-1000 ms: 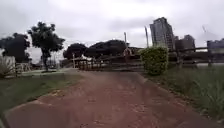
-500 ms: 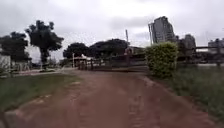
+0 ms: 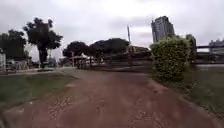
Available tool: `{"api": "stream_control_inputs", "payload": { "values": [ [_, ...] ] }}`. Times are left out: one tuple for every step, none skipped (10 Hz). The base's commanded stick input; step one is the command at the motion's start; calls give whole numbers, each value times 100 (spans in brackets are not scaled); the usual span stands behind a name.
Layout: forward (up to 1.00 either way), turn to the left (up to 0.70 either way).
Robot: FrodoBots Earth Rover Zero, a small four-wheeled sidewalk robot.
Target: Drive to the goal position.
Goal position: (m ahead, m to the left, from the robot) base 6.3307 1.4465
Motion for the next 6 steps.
{"api": "stream_control_inputs", "payload": {
  "values": [
    [100,0],
    [66,0],
    [20,0],
    [0,0],
    [0,0],
    [0,0]
  ]
}}
